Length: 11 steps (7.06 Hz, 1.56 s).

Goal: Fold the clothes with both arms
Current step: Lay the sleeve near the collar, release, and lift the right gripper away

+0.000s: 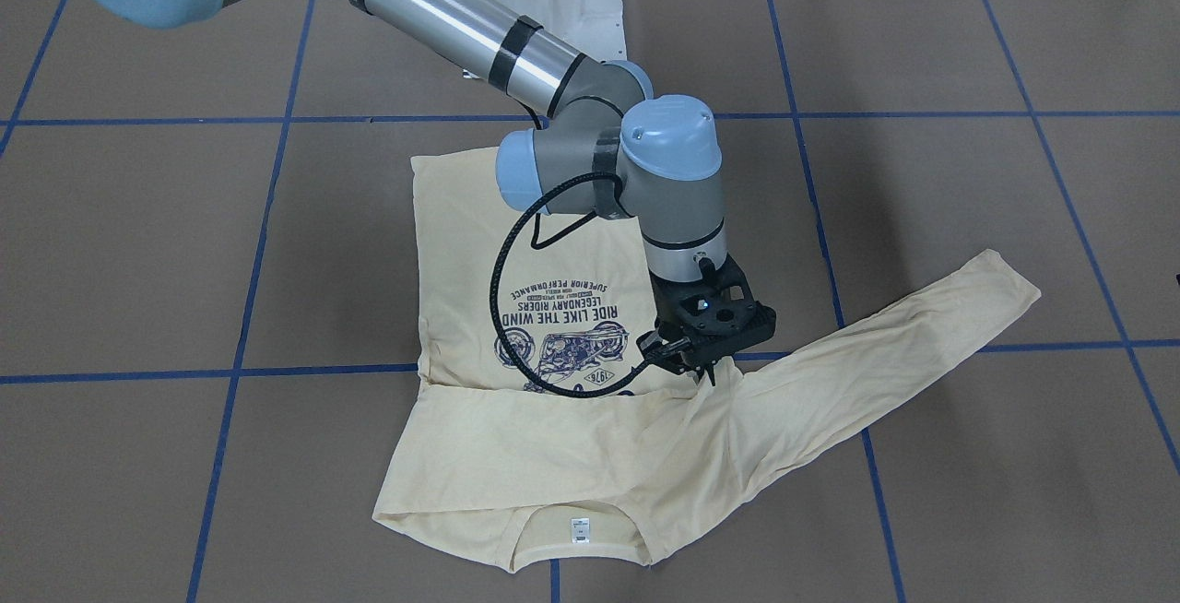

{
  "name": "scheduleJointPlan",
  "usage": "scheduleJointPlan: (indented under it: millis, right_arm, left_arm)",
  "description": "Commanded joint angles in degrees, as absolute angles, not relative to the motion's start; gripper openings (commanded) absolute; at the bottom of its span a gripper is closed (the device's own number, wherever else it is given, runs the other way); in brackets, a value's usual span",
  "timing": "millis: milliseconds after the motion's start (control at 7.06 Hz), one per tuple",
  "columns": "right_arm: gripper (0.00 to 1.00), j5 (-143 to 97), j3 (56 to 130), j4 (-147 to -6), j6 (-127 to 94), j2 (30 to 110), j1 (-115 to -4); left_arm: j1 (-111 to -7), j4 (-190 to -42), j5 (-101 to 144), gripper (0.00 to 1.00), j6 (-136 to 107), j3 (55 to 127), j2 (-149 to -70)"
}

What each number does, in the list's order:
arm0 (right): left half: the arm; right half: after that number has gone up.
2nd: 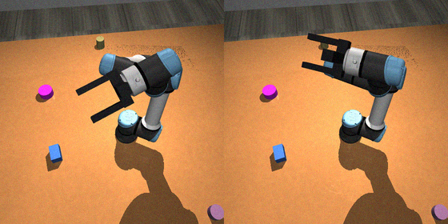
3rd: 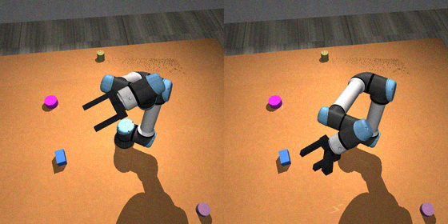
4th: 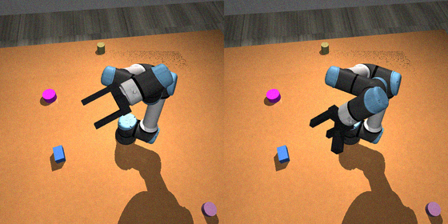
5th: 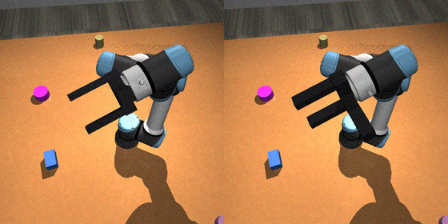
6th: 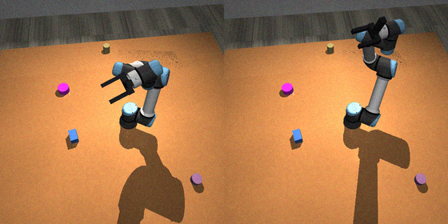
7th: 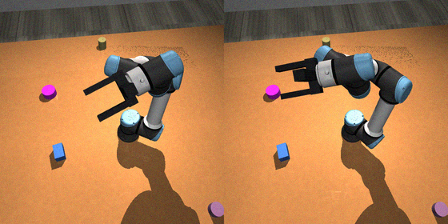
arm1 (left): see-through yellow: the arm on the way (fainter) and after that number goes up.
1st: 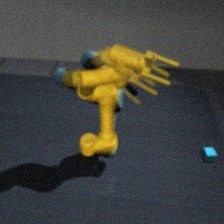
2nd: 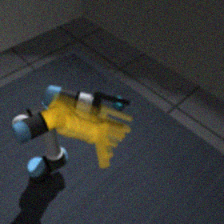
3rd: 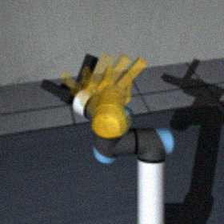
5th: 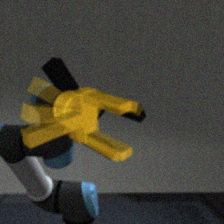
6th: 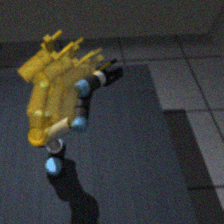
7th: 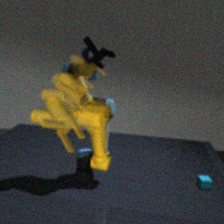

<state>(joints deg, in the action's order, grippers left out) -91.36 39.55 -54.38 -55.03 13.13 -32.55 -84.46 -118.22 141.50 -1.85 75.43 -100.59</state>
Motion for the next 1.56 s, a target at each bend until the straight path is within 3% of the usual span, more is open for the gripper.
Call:
scheduleJointPlan:
  millis: [0,566,708,991,1416]
  right_arm:
    - [0.98,-86.6,39.4,-51.9,-58.7,11.5,-31.4]
    - [0.98,-87.4,40.9,-52.6,-62.8,11.5,-32.2]
    - [0.98,-88.9,45.2,-57.4,-64.3,12.6,-32.7]
    - [0.99,-94.2,62.6,-69.9,-66.4,22.0,-35.8]
    - [0.99,-104.5,80.1,-81.8,-63.0,34.2,-41.5]
  left_arm:
    - [-84.5,-118.2,141.5,1.00,-1.8,75.4,-100.6]
    - [-84.5,-118.5,141.3,1.00,-6.7,76.3,-101.9]
    - [-84.5,-120.8,139.3,1.00,-12.1,77.9,-102.3]
    - [-79.1,-130.0,133.6,1.00,-23.2,78.5,-100.4]
    - [-69.3,-143.8,123.2,1.00,-40.3,80.2,-94.2]
